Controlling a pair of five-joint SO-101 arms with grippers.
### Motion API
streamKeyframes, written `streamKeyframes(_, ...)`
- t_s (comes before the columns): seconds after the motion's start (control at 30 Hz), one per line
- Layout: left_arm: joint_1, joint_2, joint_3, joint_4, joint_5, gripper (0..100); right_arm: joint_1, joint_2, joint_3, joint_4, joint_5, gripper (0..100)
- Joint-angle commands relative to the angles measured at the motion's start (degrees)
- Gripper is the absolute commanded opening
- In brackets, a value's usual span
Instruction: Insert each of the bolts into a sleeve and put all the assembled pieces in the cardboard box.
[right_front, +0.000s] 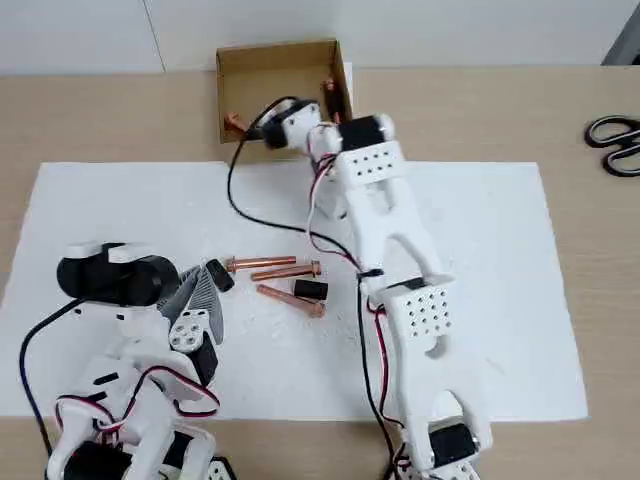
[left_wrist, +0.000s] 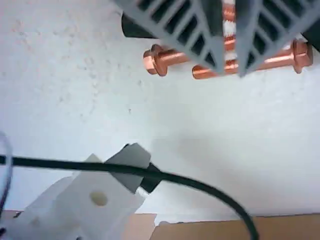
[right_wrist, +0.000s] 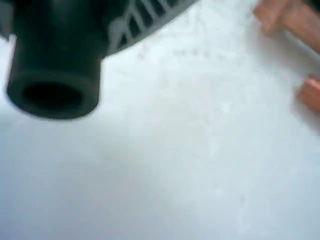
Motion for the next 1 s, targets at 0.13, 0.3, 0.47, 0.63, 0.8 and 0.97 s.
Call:
streamKeyframes(0.13,-0.26,-0.26,-0.57,-0.18,0.44,1,2.33,-19.38,-3.25,0.92,-0.62,0.3)
streamKeyframes(0.3,0.18,-0.26,-0.57,-0.26,0.44,1,3.74,-35.21,-2.73,1.71,-1.67,0.2)
streamKeyframes(0.47,0.18,-0.26,-0.57,-0.26,0.44,1,3.47,-55.6,12.66,1.54,-5.36,0.2)
streamKeyframes(0.63,0.26,-0.26,-0.57,-0.26,0.44,1,3.47,-77.32,33.32,0.92,-5.27,0.2)
streamKeyframes(0.8,0.26,-0.26,-0.4,-0.26,0.44,1,3.74,-89.36,55.65,0.31,-5.19,0.3)
streamKeyframes(0.97,0.26,-0.26,-0.31,-0.35,0.44,1,4.79,-97.01,73.41,-6.46,-5.54,0.4)
